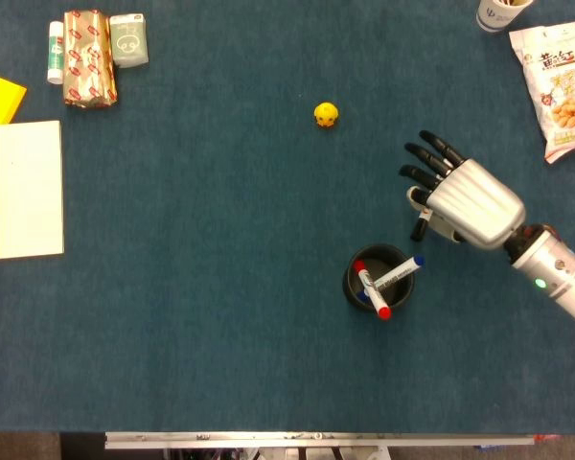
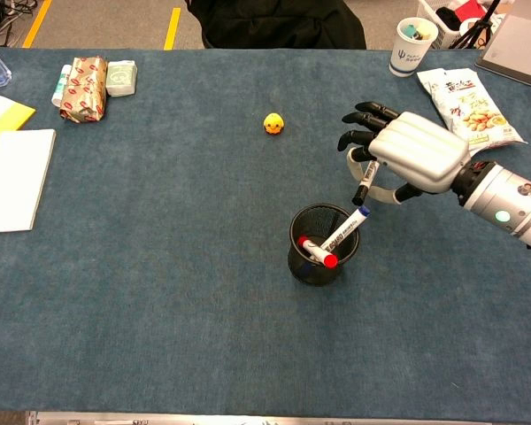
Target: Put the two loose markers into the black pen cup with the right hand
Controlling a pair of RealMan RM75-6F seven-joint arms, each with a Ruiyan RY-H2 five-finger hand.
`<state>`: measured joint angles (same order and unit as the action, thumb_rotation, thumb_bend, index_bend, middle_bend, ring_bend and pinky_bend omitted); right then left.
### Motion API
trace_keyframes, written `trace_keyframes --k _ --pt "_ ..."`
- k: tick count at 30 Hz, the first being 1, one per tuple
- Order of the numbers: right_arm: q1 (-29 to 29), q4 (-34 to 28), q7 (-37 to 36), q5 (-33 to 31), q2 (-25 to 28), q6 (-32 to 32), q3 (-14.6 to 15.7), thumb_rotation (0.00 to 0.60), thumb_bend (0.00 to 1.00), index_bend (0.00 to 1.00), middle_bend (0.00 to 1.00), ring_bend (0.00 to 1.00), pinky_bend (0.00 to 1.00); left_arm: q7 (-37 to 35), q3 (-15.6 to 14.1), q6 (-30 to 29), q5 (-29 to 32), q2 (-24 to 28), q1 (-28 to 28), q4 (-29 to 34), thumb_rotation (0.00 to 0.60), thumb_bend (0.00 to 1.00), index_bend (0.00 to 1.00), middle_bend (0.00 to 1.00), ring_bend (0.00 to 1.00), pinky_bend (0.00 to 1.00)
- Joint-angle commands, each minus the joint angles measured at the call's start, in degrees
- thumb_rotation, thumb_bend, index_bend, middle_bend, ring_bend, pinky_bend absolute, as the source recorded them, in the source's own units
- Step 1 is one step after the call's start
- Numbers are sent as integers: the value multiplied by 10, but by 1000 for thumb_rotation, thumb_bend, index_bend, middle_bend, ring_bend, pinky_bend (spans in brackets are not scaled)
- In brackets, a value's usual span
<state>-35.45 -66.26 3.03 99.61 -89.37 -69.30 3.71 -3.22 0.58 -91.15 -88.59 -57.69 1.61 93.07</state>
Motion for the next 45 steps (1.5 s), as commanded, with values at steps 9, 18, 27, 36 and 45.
trace_keyframes --k 9,18,27,36,45 --pt "23 -256 -201 27 118 -81 8 600 300 632 313 102 32 17 0 1 -11 3 -6 19 600 195 106 165 193 240" --pt "26 -305 -341 36 119 -66 40 600 300 632 314 102 32 19 -3 -2 -18 5 -6 23 600 195 106 165 193 240" --pt "29 -279 -405 17 82 -40 46 600 300 632 314 102 32 19 -5 -3 -14 6 -2 24 600 195 106 165 193 240" --pt "32 -248 -416 9 64 -19 50 600 264 324 205 56 27 17 -6 0 -13 4 -3 23 600 195 106 165 193 240" --pt "43 -243 -394 21 74 -45 44 600 225 79 83 0 0 15 -4 1 -11 4 -5 22 600 195 106 165 193 240"
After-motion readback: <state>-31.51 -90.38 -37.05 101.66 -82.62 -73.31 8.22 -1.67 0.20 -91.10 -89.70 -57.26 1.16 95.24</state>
